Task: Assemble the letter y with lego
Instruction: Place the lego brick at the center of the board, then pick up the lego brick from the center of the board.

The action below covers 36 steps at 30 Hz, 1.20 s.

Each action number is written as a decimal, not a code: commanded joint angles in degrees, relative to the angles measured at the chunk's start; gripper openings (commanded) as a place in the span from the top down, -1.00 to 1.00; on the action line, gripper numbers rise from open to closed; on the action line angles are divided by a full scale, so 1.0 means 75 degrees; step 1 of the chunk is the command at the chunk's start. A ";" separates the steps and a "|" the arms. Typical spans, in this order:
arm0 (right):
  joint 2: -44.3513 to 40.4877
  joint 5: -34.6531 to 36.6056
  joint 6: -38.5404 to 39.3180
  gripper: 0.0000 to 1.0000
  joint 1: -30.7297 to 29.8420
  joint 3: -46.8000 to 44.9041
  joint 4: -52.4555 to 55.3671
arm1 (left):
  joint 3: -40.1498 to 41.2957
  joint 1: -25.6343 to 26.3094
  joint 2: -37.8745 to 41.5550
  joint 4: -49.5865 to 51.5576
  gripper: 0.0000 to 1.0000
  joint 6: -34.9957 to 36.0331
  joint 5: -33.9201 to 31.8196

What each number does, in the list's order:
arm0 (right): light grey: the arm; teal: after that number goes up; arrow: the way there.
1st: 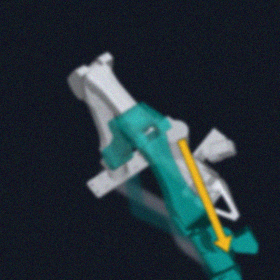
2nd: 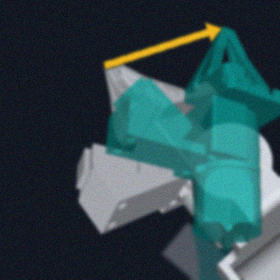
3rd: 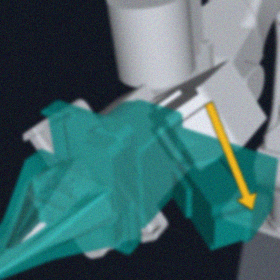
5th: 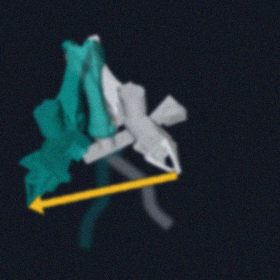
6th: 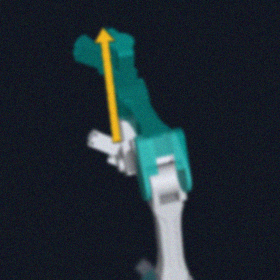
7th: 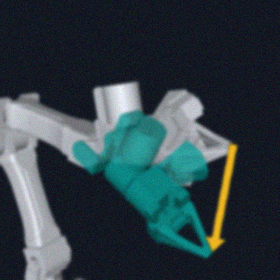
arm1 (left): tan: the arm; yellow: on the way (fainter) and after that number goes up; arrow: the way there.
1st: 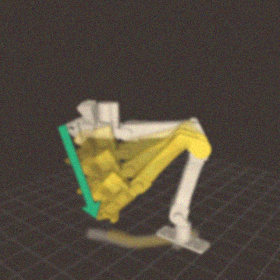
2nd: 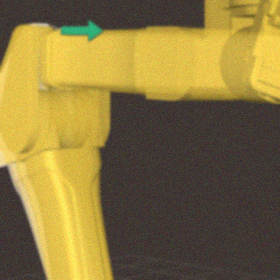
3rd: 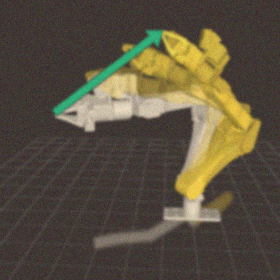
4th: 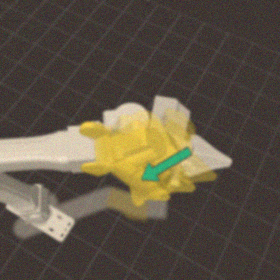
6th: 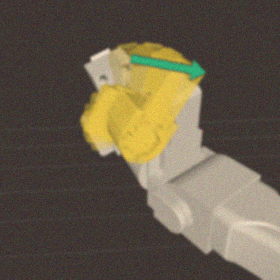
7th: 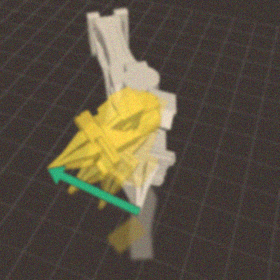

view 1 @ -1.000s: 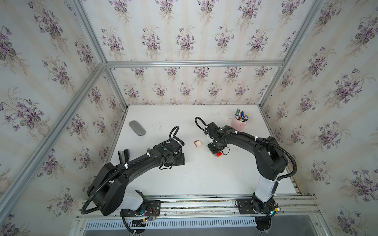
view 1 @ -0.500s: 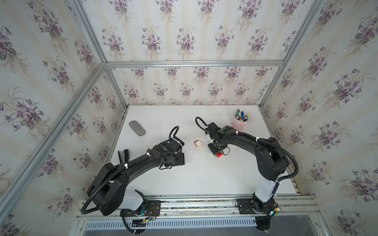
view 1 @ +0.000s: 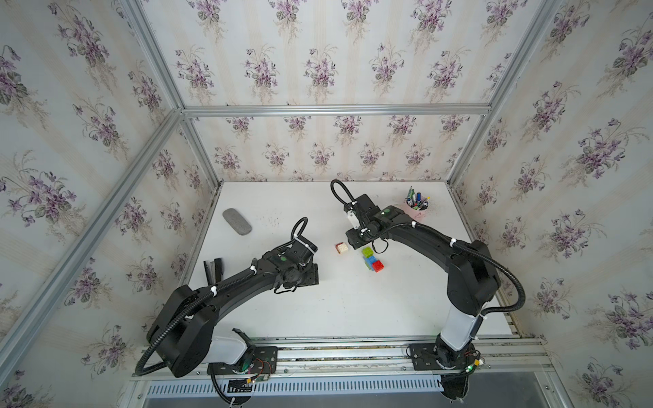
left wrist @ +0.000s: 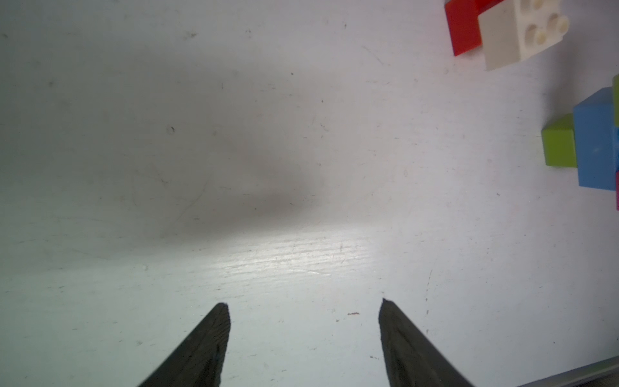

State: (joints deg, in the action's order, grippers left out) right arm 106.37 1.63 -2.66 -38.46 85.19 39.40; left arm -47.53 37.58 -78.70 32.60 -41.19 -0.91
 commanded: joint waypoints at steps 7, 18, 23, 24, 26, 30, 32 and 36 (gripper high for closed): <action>0.1138 -0.0481 -0.0103 -0.15 -0.0191 0.0625 -0.0329 | 0.0209 -0.0006 0.0244 -0.0009 -0.43 -0.0175 -0.0219; 0.2054 -0.0451 -0.0126 -0.14 -0.0216 0.0924 -0.0403 | 0.0276 -0.0019 0.0182 -0.0006 -0.44 -0.0184 -0.0266; 0.2084 -0.0603 -0.0097 0.14 -0.0216 0.0819 -0.0540 | 0.0308 -0.0019 0.0168 -0.0001 -0.44 -0.0203 -0.0295; 0.2084 -0.0669 -0.0082 0.20 -0.0223 0.0819 -0.0510 | 0.0314 -0.0026 0.0169 -0.0002 -0.44 -0.0200 -0.0301; 0.2085 -0.0779 -0.0039 0.32 -0.0242 0.0844 -0.0443 | 0.0333 -0.0037 0.0163 0.0001 -0.44 -0.0186 -0.0313; 0.1891 -0.0814 0.0148 0.39 -0.0438 0.0711 -0.0400 | 0.0426 -0.0113 0.0258 -0.0006 -0.44 -0.0193 -0.0336; 0.1727 -0.0866 0.0301 0.40 -0.0633 0.0566 -0.0421 | 0.0517 -0.0204 0.0392 0.0013 -0.44 -0.0202 -0.0342; 0.1386 -0.0886 0.0645 0.40 -0.1044 0.0173 -0.0600 | 0.0717 -0.0467 0.0765 0.0004 -0.44 -0.0204 -0.0301</action>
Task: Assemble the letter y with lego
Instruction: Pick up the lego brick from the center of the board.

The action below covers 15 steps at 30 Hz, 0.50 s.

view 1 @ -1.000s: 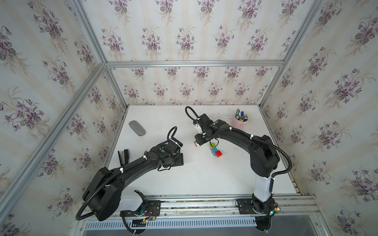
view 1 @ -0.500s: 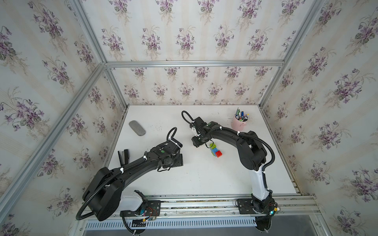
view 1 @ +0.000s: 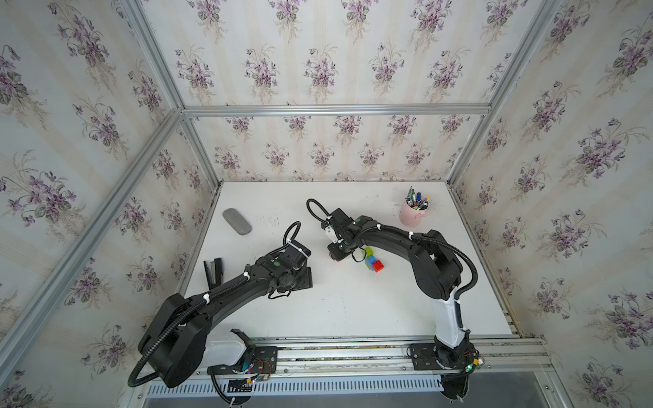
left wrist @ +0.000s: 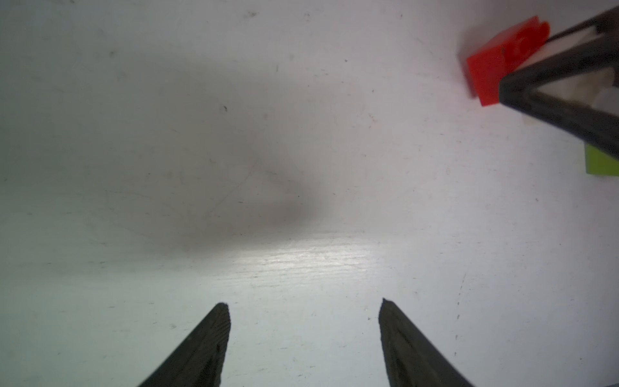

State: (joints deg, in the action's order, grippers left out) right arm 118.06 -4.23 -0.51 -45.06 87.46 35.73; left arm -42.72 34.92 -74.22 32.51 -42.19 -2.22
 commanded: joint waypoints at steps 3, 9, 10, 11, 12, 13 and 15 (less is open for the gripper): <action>-0.0305 -0.0052 0.0751 0.39 -0.0517 -0.0353 -0.0214 | 0.0236 -0.0285 0.0418 0.0030 -0.44 -0.0056 -0.0097; -0.0261 0.0200 0.1470 0.37 -0.1007 -0.0476 -0.0240 | 0.0405 -0.0460 0.0658 0.0081 -0.44 -0.0029 -0.0056; -0.0261 0.0190 0.1537 0.37 -0.1034 -0.0455 -0.0228 | 0.0431 -0.0469 0.0689 0.0087 -0.44 -0.0040 -0.0056; -0.0261 0.0170 0.1552 0.37 -0.1047 -0.0418 -0.0219 | 0.0451 -0.0476 0.0695 0.0093 -0.44 -0.0051 -0.0056; -0.0240 0.0143 0.1577 0.36 -0.1057 -0.0373 -0.0197 | 0.0483 -0.0486 0.0710 0.0090 -0.44 -0.0056 -0.0056; -0.0236 0.0178 0.1624 0.35 -0.1079 -0.0333 -0.0179 | 0.0491 -0.0493 0.0708 0.0088 -0.44 -0.0066 -0.0056; -0.0220 0.0352 0.1725 0.29 -0.1145 -0.0318 -0.0177 | 0.0527 -0.0499 0.0720 0.0083 -0.44 -0.0070 -0.0056</action>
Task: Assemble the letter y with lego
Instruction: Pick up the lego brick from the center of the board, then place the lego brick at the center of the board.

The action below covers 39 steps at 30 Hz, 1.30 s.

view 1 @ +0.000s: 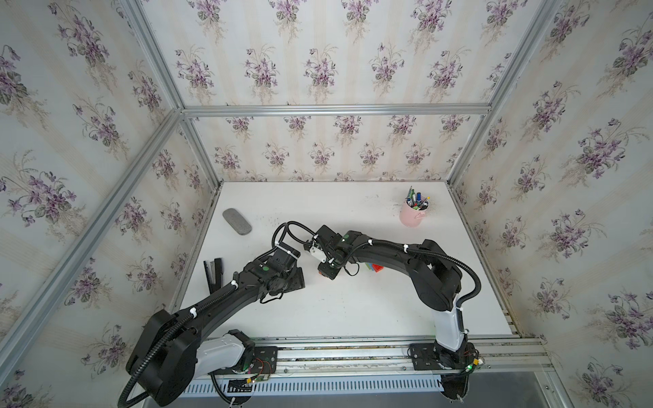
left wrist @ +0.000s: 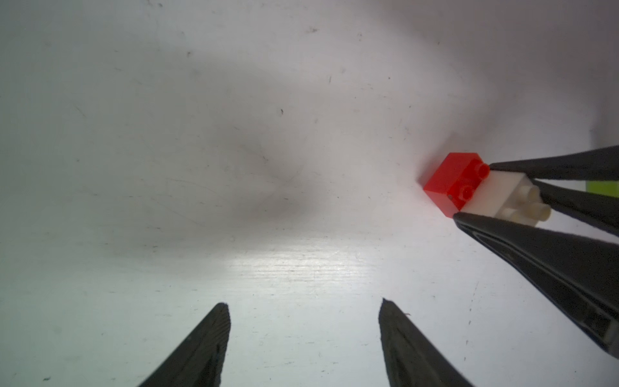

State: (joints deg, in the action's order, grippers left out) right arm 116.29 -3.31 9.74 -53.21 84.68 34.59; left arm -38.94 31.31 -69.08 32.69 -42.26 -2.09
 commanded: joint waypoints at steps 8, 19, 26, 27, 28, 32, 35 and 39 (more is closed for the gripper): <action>0.0251 0.0245 0.0553 0.20 -0.0135 0.0071 0.0115 | 0.0060 -0.0053 0.0041 0.0057 -0.44 -0.0058 -0.0070; -0.0791 0.0837 -0.0163 -0.02 0.0060 0.0037 0.0049 | -0.0154 -0.0061 -0.0281 -0.0041 -0.45 0.0115 0.0071; -0.2484 0.1244 -0.1995 -0.08 0.1578 -0.0861 0.0217 | -0.0654 -0.0066 -0.0923 -0.0313 -0.40 0.0320 0.0271; -0.2675 0.1240 -0.2199 -0.11 0.1824 -0.1049 0.0297 | -0.0729 -0.0060 -0.1028 -0.0344 -0.40 0.0348 0.0294; -0.2812 0.1206 -0.2332 -0.13 0.2045 -0.1200 0.0350 | -0.0783 -0.0056 -0.1107 -0.0379 -0.40 0.0361 0.0318; -0.3048 0.1030 -0.2522 -0.16 0.2686 -0.1954 0.0283 | -0.1002 -0.0044 -0.1464 -0.0526 -0.40 0.0439 0.0384; -0.2915 0.0855 -0.2561 -0.17 0.2794 -0.2258 0.0138 | -0.1130 -0.0050 -0.1801 -0.0602 -0.40 0.0464 0.0400; -0.2627 0.0749 -0.2561 -0.18 0.2797 -0.2550 -0.0090 | -0.1280 -0.0038 -0.2105 -0.0672 -0.40 0.0508 0.0471</action>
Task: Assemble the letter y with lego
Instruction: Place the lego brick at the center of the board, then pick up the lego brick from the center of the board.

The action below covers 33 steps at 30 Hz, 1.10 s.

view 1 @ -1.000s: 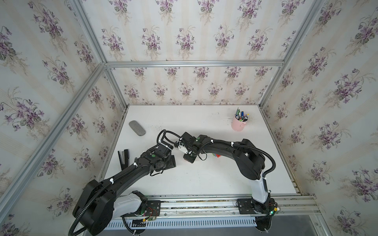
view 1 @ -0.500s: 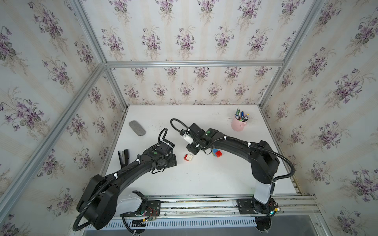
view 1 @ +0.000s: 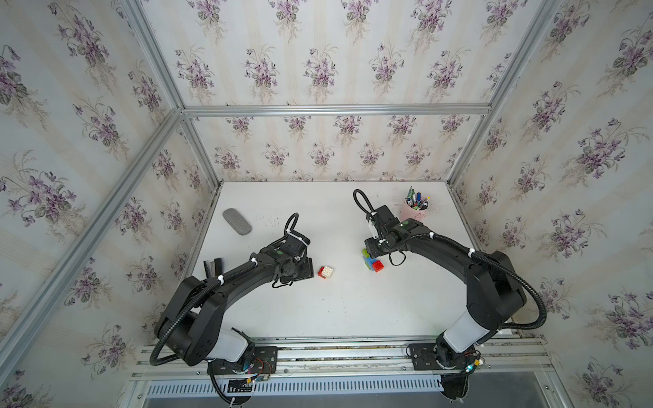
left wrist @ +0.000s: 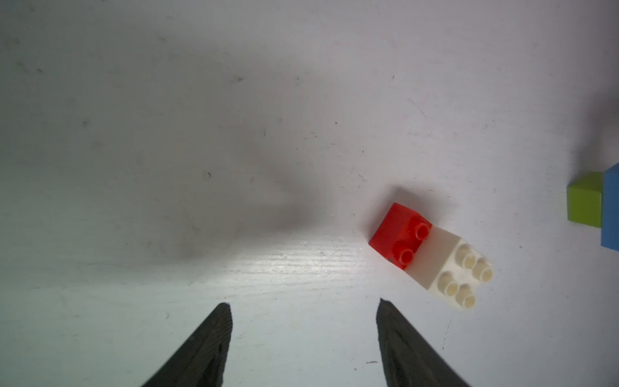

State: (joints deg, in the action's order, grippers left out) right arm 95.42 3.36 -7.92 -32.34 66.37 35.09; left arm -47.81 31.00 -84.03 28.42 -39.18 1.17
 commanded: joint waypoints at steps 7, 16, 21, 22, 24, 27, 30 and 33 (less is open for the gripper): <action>0.0641 -0.0445 -0.0164 -0.15 0.0027 -0.0358 -0.0423 | -0.0376 -0.0001 -0.0452 -0.0148 -0.40 0.0200 -0.0025; 0.0919 -0.0504 -0.0208 0.01 0.0027 -0.0353 -0.0542 | -0.0563 -0.0018 -0.0869 -0.0192 -0.40 0.0243 -0.0059; 0.1109 -0.0681 -0.0189 0.28 0.0020 -0.0300 -0.0502 | -0.0646 -0.0016 -0.1109 -0.0219 -0.39 0.0195 -0.0156; 0.1086 -0.0693 -0.0177 0.32 0.0030 -0.0277 -0.0484 | -0.0656 -0.0012 -0.1154 -0.0219 -0.39 0.0176 -0.0173; 0.0952 -0.0692 -0.0176 0.36 0.0023 -0.0271 -0.0476 | -0.0685 -0.0017 -0.1245 -0.0233 -0.38 0.0119 -0.0214; 0.0771 -0.0759 -0.0184 0.36 0.0028 -0.0213 -0.0450 | -0.0760 -0.0013 -0.1423 -0.0239 -0.31 0.0096 -0.0261; 0.0664 -0.0865 -0.0241 0.36 0.0028 -0.0203 -0.0489 | -0.0887 0.0000 -0.1697 -0.0250 -0.24 0.0109 -0.0181; 0.0625 -0.0913 -0.0278 0.37 0.0023 -0.0254 -0.0496 | -0.0967 0.0030 -0.1883 -0.0270 -0.15 0.0137 -0.0012</action>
State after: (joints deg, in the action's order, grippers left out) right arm 100.53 -2.61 -8.97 -32.18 64.55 31.59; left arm -54.70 31.03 -97.14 26.65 -38.09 -0.01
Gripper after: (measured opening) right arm 0.339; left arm 0.574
